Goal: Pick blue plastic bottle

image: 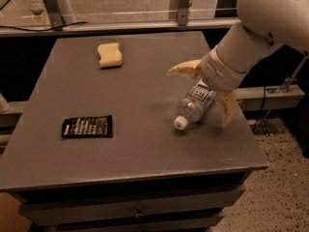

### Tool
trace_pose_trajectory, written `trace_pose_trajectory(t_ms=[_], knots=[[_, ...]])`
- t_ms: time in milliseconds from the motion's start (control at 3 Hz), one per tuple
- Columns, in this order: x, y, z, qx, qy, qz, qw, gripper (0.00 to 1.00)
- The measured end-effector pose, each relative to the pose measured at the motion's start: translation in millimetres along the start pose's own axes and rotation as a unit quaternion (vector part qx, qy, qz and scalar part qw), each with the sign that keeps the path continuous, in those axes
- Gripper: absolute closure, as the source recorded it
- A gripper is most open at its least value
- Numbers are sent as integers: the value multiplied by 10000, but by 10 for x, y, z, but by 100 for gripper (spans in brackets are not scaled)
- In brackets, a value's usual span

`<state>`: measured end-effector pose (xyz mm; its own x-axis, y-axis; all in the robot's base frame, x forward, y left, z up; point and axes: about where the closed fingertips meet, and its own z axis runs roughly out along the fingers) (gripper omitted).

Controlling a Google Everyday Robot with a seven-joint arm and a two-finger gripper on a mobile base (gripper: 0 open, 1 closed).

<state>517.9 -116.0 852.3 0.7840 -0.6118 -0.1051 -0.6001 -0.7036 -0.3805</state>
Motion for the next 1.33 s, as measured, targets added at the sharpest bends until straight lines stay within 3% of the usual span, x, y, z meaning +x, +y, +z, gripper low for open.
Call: trace_pose_trajectory(t_ms=[333,667,1333], knots=[[34,-57,112,-178,414,-149,9989,0],[111,-79,151,-364,751,-165,9964,12],[209,-86,105,-584,1061,-12,9926,56]])
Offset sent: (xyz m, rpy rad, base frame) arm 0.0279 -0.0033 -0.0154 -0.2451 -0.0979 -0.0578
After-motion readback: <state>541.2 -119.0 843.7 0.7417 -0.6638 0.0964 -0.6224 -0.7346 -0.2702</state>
